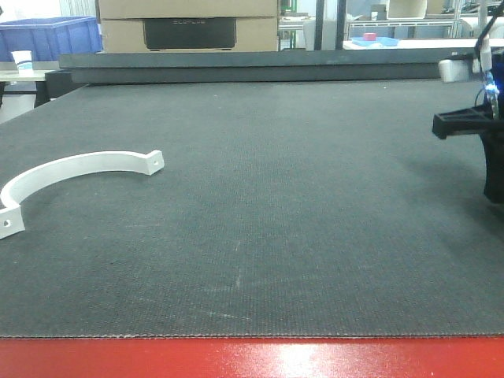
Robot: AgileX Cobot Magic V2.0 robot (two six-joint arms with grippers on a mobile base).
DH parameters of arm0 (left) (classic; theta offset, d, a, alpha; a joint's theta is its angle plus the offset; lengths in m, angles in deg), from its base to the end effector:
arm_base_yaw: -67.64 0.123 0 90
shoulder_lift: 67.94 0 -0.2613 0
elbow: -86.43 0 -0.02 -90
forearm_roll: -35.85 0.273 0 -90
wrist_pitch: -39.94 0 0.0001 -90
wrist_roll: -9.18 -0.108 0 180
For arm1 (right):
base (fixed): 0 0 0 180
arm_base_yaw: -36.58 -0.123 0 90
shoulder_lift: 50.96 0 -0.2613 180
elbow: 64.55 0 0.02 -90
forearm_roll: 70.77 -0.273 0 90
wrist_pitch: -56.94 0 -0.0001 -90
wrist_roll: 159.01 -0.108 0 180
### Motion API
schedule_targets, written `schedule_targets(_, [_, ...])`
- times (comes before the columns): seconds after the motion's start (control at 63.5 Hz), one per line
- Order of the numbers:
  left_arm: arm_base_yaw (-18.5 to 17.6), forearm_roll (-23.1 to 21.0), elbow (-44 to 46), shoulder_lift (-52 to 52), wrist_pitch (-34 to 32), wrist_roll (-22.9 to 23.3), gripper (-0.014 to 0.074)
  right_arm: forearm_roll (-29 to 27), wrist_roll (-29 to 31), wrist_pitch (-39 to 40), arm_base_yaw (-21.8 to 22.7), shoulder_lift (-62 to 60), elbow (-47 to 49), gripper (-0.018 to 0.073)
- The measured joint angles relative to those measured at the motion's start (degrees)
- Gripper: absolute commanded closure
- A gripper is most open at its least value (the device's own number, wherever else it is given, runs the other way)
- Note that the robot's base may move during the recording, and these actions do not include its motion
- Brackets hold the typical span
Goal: Grab PVC pipe and place in blue bin
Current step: 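Lower the right gripper onto the nearer white clamp, grasp and lift, then lower the left gripper onto the other white clamp and grasp it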
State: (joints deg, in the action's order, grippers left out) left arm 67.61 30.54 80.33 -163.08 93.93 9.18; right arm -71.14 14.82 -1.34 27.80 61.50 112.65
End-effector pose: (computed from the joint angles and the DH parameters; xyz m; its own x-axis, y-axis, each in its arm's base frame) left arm 0.3403 -0.0083 0.2519 -0.9075 -0.0539 -0.4165 -0.0175 0.9957 -0.0908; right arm 0.3629 0.0567 0.1587 -0.9929 -0.0412 -0.1112 -0.0434 0.9989 0.0179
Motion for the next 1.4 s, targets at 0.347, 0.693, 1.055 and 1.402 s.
schedule_targets(0.347, [0.0,2.79,6.09,-2.46,7.1,4.3,0.0708,0.37,0.0,-0.71,0.0,-6.83,1.19,0.0715])
schedule_targets(0.693, [-4.33,3.17,9.14,-11.29,9.3,5.06,0.0707,0.37,-0.11,-0.17,0.0,-10.6,1.19,0.0715])
schedule_targets(1.055, [-7.74,9.99,9.19,-15.49,7.88,12.23,0.0667,0.37,-0.11,-0.17,0.0,-10.6,1.19,0.0715])
schedule_targets(1.402, [-7.63,8.86,9.28,-18.28,5.36,14.52,0.0214,0.37,-0.11,-0.17,0.0,-10.6,1.19,0.0715])
